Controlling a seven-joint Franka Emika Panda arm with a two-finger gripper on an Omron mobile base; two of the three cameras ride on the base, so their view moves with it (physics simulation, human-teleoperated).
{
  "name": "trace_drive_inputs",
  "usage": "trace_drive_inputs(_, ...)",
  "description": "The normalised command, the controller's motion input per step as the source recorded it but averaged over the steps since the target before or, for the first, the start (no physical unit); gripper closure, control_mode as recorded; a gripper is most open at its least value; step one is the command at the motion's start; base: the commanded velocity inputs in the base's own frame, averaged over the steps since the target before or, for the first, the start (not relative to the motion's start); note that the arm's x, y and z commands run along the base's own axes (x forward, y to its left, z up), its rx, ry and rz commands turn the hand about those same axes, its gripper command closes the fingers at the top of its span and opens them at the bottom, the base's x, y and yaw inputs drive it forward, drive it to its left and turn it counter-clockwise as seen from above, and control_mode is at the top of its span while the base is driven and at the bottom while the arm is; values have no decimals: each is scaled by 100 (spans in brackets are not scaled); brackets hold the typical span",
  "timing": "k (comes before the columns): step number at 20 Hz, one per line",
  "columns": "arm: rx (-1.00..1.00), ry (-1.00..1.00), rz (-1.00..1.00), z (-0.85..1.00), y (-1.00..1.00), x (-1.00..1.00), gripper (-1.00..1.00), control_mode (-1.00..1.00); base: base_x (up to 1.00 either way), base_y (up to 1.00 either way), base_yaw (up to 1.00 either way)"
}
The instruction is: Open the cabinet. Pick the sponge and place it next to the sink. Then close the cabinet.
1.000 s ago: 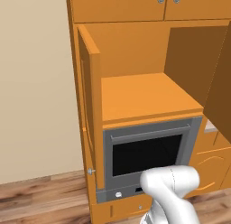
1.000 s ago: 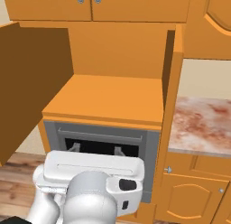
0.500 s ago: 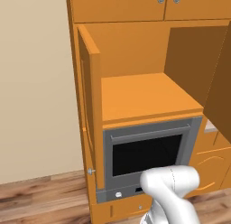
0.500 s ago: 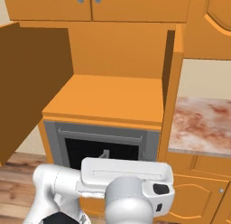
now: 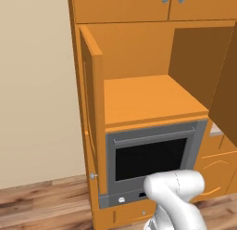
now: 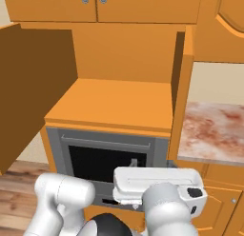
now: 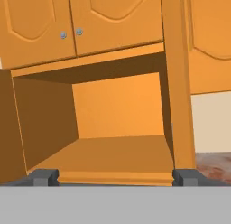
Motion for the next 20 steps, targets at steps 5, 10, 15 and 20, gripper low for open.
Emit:
trace_drive_inputs(5, 0, 0, 16, -32, -37, 49, -100, -100, 0, 0, 0)
trace_drive_inputs(10, 0, 0, 20, -20, -60, 23, -100, -100, 0, 0, 0)
trace_drive_inputs(15, 0, 0, 25, -12, -49, 22, -100, -100, 0, 0, 0)
trace_drive_inputs(20, 0, 0, 34, -24, -31, 40, -100, -100, 0, 0, 0)
